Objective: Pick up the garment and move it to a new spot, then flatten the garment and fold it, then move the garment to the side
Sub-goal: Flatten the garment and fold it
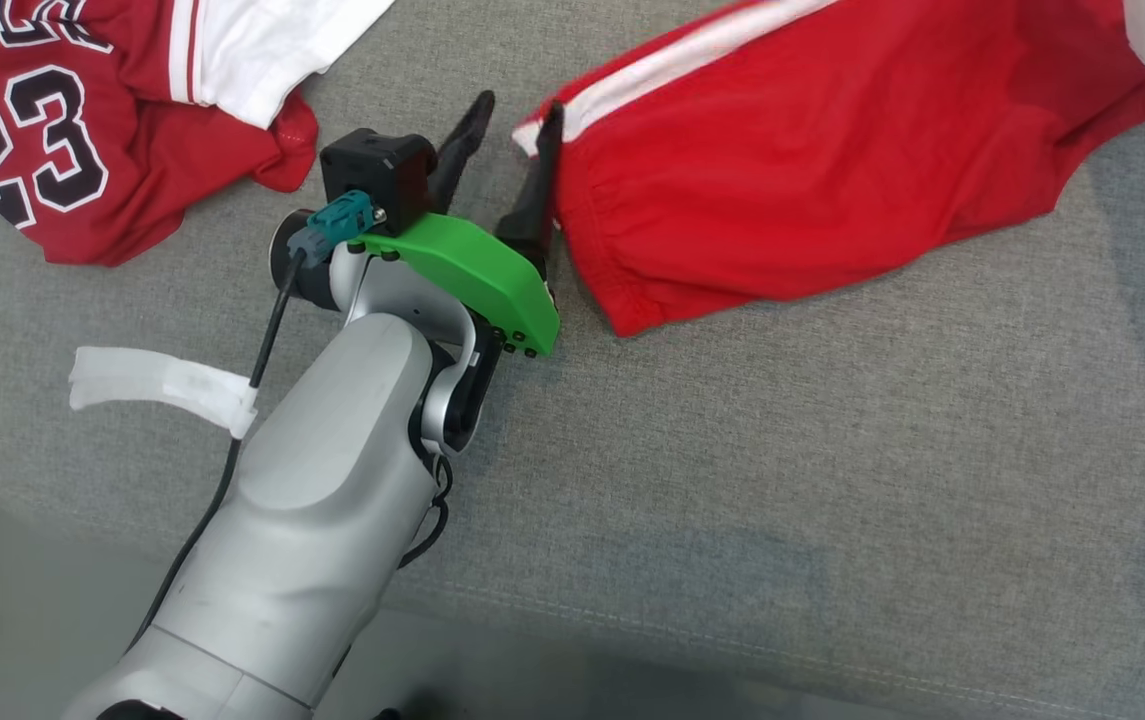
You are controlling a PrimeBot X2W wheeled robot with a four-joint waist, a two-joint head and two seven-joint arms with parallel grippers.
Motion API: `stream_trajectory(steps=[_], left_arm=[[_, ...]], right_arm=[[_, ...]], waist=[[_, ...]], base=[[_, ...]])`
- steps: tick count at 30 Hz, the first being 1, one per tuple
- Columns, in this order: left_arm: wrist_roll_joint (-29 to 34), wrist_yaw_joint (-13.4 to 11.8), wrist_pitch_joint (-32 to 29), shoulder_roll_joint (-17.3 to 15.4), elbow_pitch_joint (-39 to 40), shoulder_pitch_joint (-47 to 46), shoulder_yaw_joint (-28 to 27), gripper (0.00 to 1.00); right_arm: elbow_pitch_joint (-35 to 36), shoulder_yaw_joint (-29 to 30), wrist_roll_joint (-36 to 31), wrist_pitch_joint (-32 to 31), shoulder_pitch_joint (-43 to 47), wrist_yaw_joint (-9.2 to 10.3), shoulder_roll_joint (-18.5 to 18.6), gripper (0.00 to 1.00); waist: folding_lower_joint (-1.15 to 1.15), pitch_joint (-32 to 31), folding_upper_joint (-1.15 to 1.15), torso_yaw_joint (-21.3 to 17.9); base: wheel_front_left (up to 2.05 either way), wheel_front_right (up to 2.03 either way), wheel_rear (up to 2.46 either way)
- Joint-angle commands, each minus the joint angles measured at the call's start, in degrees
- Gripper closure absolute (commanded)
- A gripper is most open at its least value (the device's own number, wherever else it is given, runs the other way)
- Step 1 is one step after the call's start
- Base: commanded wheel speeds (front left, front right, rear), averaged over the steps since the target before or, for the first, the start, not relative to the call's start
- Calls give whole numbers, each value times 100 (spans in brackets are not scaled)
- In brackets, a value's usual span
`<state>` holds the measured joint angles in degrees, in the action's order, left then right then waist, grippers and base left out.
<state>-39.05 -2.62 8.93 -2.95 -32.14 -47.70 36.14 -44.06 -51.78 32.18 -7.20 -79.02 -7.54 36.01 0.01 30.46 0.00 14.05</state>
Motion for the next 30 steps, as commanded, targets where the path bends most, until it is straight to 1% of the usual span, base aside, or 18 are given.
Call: stream_trajectory(steps=[1, 6, 13, 15, 19, 23, 27, 30], left_arm=[[-10, -14, 42, -2, -12, -89, 8, 0], [-166, -90, 220, -2, -97, -87, -56, 0], [-110, -253, 579, -110, 118, 361, -356, 0], [-33, -199, 618, -145, 338, 564, -462, 0], [261, -294, 628, -224, 998, 1163, -919, 0], [634, -319, 622, -161, 1696, 1889, -1366, 0], [976, -220, 624, -86, 2242, 2571, -1619, 0], [1238, -75, 625, -60, 2508, 2985, -1670, 0]], right_arm=[[-17, -3, 39, 38, -62, 10, -12, 0], [-253, 174, 176, 326, -58, 10, -117, 0], [-814, 751, 506, 709, 427, 9, -359, 0], [-1033, 962, 637, 761, 581, 9, -447, 0], [-1497, 1416, 948, 885, 937, 9, -725, 0], [-1758, 1539, 941, 1039, 1211, 9, -854, 0], [-1952, 1620, 989, 1139, 1435, 9, -967, 0], [-2082, 1683, 1047, 1135, 1554, 9, -1022, 0]], waist=[[-1, -8, 0, -1], [-1, -121, 0, -40], [-1, -484, 0, -122], [-1, -588, 0, -142], [-1, -808, 0, -170], [-1, -967, 0, -148], [-1, -1069, 0, -119], [-1, -1111, 0, -94]], base=[[0, 0, 0], [0, 0, 0], [0, 0, 0], [0, 0, 0], [0, 0, 0], [0, 0, 0], [0, 0, 0], [0, 0, 0]])
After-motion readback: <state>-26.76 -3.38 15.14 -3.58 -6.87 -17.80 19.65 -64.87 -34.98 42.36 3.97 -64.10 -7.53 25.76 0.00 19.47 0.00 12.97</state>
